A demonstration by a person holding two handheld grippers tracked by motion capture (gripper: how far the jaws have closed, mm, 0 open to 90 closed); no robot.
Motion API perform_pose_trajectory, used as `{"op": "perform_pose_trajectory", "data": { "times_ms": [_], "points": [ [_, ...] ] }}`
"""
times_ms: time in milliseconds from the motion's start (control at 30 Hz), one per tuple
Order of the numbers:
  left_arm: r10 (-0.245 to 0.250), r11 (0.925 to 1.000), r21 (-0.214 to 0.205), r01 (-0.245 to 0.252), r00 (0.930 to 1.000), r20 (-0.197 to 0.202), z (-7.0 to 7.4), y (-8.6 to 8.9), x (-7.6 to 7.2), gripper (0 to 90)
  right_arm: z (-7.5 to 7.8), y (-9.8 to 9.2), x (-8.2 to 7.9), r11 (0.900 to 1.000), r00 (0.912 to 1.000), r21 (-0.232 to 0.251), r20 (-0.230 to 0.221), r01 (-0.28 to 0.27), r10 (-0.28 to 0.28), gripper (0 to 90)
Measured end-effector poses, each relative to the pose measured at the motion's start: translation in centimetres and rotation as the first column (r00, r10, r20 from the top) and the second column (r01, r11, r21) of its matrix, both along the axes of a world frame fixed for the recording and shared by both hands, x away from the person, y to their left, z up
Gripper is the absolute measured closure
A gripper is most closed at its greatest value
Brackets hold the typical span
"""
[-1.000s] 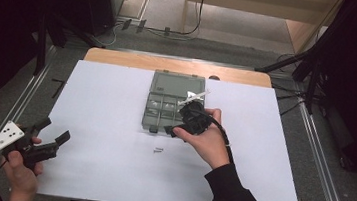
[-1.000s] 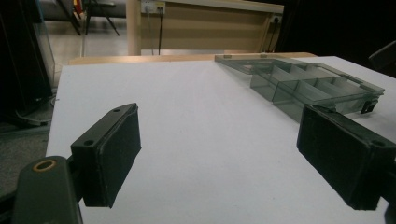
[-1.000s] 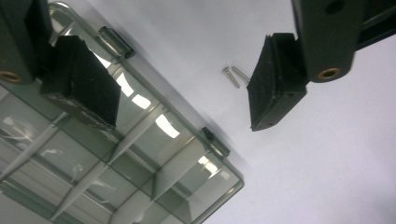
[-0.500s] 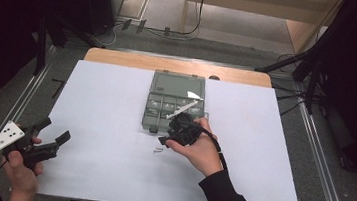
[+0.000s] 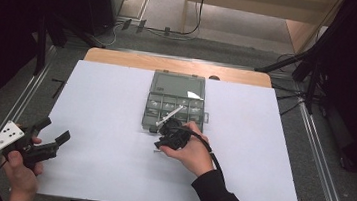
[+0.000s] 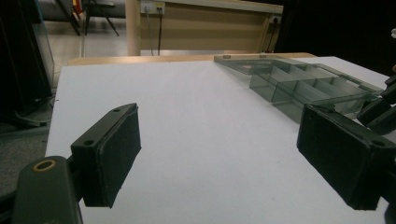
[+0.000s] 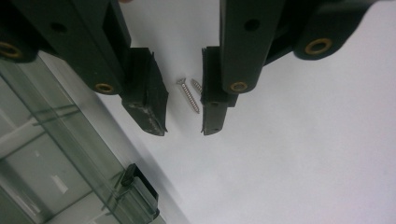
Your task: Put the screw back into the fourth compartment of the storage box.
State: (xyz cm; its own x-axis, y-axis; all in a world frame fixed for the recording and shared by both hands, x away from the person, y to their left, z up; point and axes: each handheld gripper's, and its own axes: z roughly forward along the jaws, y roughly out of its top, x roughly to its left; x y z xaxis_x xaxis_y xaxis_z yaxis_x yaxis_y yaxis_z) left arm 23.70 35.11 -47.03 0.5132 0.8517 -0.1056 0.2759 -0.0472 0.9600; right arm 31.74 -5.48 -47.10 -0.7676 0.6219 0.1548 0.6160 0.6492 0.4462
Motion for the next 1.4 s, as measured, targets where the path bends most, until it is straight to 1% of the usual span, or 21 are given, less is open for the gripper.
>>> {"op": "perform_pose_trajectory", "data": {
  "times_ms": [67,200,400,567,667,733,833,867,900,1000,1067,1233,1300,1333,1400],
  "points": [
    [0.0,1.0,-0.003,0.0,1.0,0.0,0.0,0.0,0.0,13.8,-0.3,0.2,0.1,0.9999,1.0,-0.016,-0.003,-0.002,0.002,75.7],
    [-0.001,1.0,-0.002,0.001,1.0,0.0,0.0,0.0,0.0,13.8,-0.6,0.4,0.2,0.9995,0.9999,-0.029,-0.011,-0.013,0.013,78.5],
    [0.0,1.0,-0.003,0.0,1.0,0.0,0.0,0.0,0.0,13.7,-1.1,0.6,0.2,0.9981,0.9996,-0.057,-0.014,-0.024,0.023,79.8],
    [-0.002,1.0,-0.004,0.002,1.0,-0.001,0.0,0.0,0.0,13.7,-1.3,0.6,0.3,0.9983,0.9996,-0.054,-0.015,-0.024,0.023,82.9],
    [-0.002,1.0,-0.002,0.002,1.0,0.0,0.0,-0.1,0.0,13.8,-1.4,0.6,0.3,0.9971,0.9992,-0.066,0.004,-0.039,0.039,83.8],
    [-0.002,1.0,-0.001,0.002,1.0,0.0,0.0,-0.1,0.0,13.8,-1.4,0.6,0.2,0.9969,0.9988,-0.063,0.006,-0.047,0.048,84.2],
    [-0.003,1.0,-0.002,0.003,1.0,0.0,0.0,-0.1,0.0,13.8,-1.4,0.6,0.2,0.9956,0.9979,-0.072,0.02,-0.061,0.062,86.9],
    [-0.003,1.0,-0.002,0.003,1.0,-0.001,0.0,-0.1,0.0,13.8,-1.4,0.6,0.1,0.9958,0.9982,-0.075,0.021,-0.054,0.055,88.7],
    [-0.003,1.0,-0.001,0.003,1.0,-0.001,0.0,-0.1,0.0,13.7,-1.5,0.6,0.0,0.9965,0.9986,-0.071,0.026,-0.045,0.047,89.6],
    [-0.004,1.0,0.0,0.004,1.0,-0.001,0.0,-0.2,0.0,13.7,-1.6,0.3,0.0,0.9988,0.9996,-0.044,0.02,-0.021,0.022,89.8],
    [-0.005,1.0,0.001,0.005,1.0,-0.001,0.0,-0.2,0.0,13.8,-1.7,0.2,0.0,0.9994,0.9998,-0.033,0.015,-0.013,0.014,89.8],
    [-0.004,1.0,-0.001,0.004,1.0,-0.004,0.0,-0.1,0.0,13.7,-1.5,0.4,0.0,0.999,0.9997,-0.043,0.02,-0.009,0.01,89.9],
    [-0.003,1.0,-0.003,0.003,1.0,-0.003,0.0,-0.1,0.0,13.7,-1.5,0.3,0.0,0.9991,0.9997,-0.04,0.016,-0.015,0.015,89.9],
    [-0.003,1.0,-0.003,0.003,1.0,-0.001,0.0,-0.1,0.0,13.7,-1.5,0.2,0.1,0.9995,1.0,-0.032,0.006,-0.007,0.007,89.9],
    [-0.003,1.0,-0.006,0.003,1.0,0.0,0.0,-0.1,0.0,13.8,-1.4,0.1,0.1,0.9996,1.0,-0.029,0.008,-0.004,0.004,89.9]
  ]
}}
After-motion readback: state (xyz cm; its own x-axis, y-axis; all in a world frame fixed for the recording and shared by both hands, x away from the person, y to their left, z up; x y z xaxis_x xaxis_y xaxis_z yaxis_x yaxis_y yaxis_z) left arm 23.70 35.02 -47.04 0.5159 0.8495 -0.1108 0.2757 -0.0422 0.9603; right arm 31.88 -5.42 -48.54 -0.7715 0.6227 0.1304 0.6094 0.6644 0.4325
